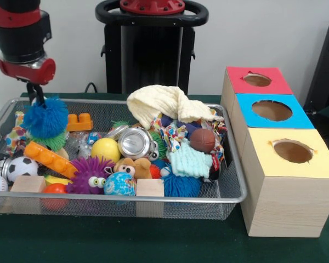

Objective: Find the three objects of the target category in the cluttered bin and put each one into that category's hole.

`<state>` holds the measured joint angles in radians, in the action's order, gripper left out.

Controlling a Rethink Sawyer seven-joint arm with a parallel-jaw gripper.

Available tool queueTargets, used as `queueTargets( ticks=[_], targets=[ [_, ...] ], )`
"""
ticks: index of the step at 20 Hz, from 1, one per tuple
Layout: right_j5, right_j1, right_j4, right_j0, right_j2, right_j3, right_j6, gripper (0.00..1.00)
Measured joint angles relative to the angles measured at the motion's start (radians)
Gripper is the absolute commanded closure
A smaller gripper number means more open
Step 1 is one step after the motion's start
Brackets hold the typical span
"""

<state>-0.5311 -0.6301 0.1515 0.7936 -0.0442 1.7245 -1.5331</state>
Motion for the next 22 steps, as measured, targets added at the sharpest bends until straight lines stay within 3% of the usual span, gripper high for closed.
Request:
queueTargets(
  ticks=[9,16,22],
  targets=[
    [-0.17,0.017,0.002,0.048,-0.042,-0.16,0.0,1.0],
    [-0.177,0.042,0.002,0.059,-0.08,-0.222,0.0,1.0],
    [-0.177,0.064,0.002,0.06,-0.111,-0.225,0.0,1.0]
  ],
)
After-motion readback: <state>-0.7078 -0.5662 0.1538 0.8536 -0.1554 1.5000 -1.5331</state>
